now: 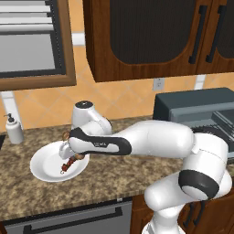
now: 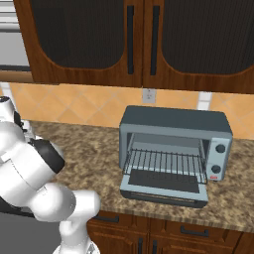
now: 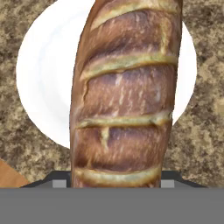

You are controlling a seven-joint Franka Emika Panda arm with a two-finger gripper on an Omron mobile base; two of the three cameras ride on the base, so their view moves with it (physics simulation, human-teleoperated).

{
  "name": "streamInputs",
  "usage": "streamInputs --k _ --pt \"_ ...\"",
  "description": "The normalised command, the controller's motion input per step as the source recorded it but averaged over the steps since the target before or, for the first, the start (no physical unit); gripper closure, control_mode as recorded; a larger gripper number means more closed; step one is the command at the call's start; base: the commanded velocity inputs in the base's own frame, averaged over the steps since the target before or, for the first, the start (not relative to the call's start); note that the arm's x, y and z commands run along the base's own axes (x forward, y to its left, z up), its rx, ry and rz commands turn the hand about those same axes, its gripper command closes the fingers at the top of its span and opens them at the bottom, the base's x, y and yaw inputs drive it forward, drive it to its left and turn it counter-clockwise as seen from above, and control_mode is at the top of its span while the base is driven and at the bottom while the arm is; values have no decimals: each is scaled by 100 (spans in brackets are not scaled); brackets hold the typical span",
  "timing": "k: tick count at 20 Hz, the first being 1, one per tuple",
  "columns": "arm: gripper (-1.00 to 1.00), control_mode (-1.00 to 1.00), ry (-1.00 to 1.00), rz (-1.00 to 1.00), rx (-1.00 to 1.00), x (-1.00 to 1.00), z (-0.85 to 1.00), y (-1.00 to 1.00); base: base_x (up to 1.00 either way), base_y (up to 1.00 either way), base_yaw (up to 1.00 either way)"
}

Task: Pick up the kebab skewer and baguette bread, and place them inside the toaster oven. Close the toaster oven door and start by setting the timer.

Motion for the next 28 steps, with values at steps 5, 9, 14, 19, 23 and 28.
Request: streamInputs --k 5,9,14,19,23,28 --pt "100 -100 0 -19 10 -78 63 -100 0 0 0" --pt "100 -100 0 -6 0 -55 45 -100 0 0 0" --pt "100 -100 2 -6 -1 -29 43 -100 0 0 0" --pt "100 -100 2 -6 -2 -33 43 -100 0 0 0" --pt "100 -100 6 -2 -10 -15 45 -100 0 0 0" --pt "100 -100 7 -1 -17 0 38 -100 0 0 0"
